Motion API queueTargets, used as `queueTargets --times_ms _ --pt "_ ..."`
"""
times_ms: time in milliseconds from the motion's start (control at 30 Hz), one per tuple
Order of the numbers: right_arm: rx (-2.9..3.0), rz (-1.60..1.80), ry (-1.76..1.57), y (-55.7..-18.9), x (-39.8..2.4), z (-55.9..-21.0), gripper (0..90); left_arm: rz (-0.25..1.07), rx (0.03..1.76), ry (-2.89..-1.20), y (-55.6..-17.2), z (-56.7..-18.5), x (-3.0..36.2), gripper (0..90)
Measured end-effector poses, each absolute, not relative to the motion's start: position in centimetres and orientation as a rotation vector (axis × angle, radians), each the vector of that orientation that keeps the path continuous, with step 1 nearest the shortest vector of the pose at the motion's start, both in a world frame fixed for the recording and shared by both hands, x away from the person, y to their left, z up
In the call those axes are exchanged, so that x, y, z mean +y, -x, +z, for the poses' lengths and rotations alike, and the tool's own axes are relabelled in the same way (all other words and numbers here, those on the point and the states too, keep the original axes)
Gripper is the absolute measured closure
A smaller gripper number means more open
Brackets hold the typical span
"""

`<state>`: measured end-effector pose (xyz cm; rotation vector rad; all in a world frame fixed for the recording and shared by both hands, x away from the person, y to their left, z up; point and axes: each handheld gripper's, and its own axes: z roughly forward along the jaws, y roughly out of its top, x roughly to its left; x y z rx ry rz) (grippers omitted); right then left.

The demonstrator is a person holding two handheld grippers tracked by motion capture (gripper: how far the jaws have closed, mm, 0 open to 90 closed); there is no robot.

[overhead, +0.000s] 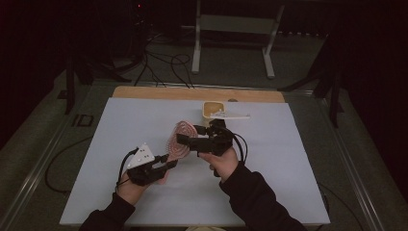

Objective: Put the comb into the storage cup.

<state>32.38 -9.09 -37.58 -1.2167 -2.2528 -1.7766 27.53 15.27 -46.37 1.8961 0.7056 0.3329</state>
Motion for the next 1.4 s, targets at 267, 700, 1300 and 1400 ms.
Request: queueTargets --times_ms 267,700,1300,1400 --pt "-2.247 -1.705 1.241 -32.5 -8.3 -38.6 37.9 0.332 0.702 -1.891 -27.5 -46.4 15.2 71.3" --pt "-2.231 -1.679 1.242 -32.9 -8.4 -39.2 61.8 0.32 0.706 -1.892 -27.6 -46.5 15.1 71.3" --pt "-2.329 -1.784 1.194 -32.2 -8.4 -38.6 64.3 0.186 0.747 -1.891 -28.0 -46.8 14.6 53.5" --pt "-2.349 -1.807 1.175 -32.2 -8.6 -38.3 64.3 0.177 0.763 -1.896 -28.1 -46.8 14.6 45.6"
